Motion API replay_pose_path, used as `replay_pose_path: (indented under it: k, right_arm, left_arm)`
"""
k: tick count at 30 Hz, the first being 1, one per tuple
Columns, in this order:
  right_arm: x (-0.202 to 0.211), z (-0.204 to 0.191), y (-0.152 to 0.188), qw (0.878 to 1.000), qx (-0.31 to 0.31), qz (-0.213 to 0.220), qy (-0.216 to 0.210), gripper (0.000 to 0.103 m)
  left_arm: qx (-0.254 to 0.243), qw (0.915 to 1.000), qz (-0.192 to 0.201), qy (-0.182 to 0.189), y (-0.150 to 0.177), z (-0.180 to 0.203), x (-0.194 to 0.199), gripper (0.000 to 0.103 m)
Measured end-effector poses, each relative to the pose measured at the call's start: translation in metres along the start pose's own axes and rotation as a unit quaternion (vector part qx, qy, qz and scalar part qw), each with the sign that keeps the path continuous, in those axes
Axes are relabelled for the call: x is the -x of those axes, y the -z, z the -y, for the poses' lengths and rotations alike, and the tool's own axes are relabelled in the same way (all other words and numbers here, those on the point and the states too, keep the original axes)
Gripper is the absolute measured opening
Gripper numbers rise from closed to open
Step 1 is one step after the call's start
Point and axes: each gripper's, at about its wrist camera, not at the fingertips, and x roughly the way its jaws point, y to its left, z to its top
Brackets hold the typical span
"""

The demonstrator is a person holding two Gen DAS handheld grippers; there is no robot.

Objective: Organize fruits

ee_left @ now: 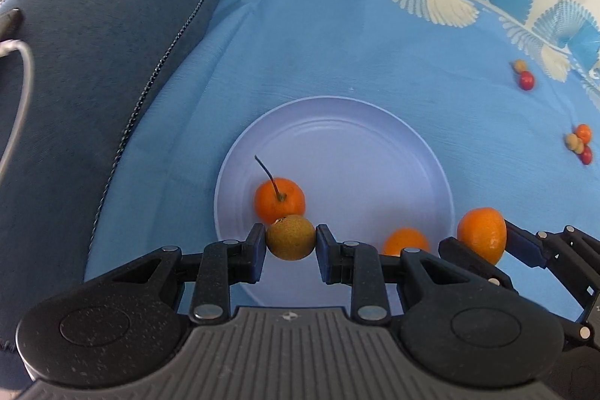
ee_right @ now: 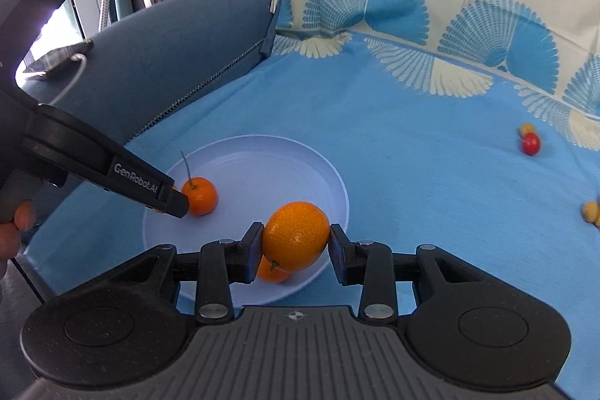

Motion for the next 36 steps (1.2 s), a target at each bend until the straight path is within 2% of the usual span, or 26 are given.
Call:
replay_pose_path:
  k: [7, 9, 10, 11, 12, 14, 17, 23, 28, 36]
  right_arm:
    - [-0.033, 0.001, -0.006, 1.0, 0.011, -0.015, -0.009, 0.039]
    - [-0.038, -0.001, -0.008, 1.0, 0.019, -0.016, -0.014, 0.04]
    - [-0.04, -0.002, -0.01, 1.0, 0.022, -0.016, -0.016, 0.041]
    - [-0.04, -0.003, -0.013, 0.999, 0.023, -0.014, -0.018, 0.049]
    - [-0.039, -0.004, -0.014, 0.999, 0.024, -0.012, -0.018, 0.055]
    - [-0.033, -0.008, -0.015, 0.999, 0.03, -0.004, -0.011, 0.075]
    - [-0.016, -0.014, -0.011, 0.999, 0.038, 0.0, 0.0, 0.088]
    - [0.028, -0.017, 0.002, 0.999, 0.011, -0.006, 0.036, 0.095]
    - [0.063, -0.022, 0.016, 0.998, -0.023, -0.007, 0.059, 0.097]
    - [0.125, -0.032, 0.034, 0.997, -0.023, 0.036, 0.07, 0.099]
  left_arm:
    - [-0.005, 1.0, 0.001, -0.006, -0.014, -0.006, -0.017, 0.032]
    - [-0.005, 1.0, 0.008, 0.0, -0.017, -0.008, -0.014, 0.055]
    - [0.002, 0.9999, 0.013, 0.001, -0.019, -0.01, -0.012, 0.087]
    - [0.017, 0.9996, 0.023, -0.004, -0.018, -0.013, -0.007, 0.103]
    - [0.031, 0.9988, 0.036, -0.008, -0.017, -0.016, -0.002, 0.103]
    - [0.034, 0.9987, 0.039, -0.006, -0.013, -0.018, 0.005, 0.103]
    - [0.036, 0.999, 0.022, -0.014, 0.002, -0.017, 0.014, 0.103]
    - [0.026, 0.9984, 0.024, -0.045, 0.04, -0.018, 0.05, 0.103]
    - [0.031, 0.9975, 0.029, -0.057, 0.065, -0.021, 0.079, 0.103]
    - [0.018, 0.9965, 0.058, -0.058, 0.098, -0.01, 0.123, 0.103]
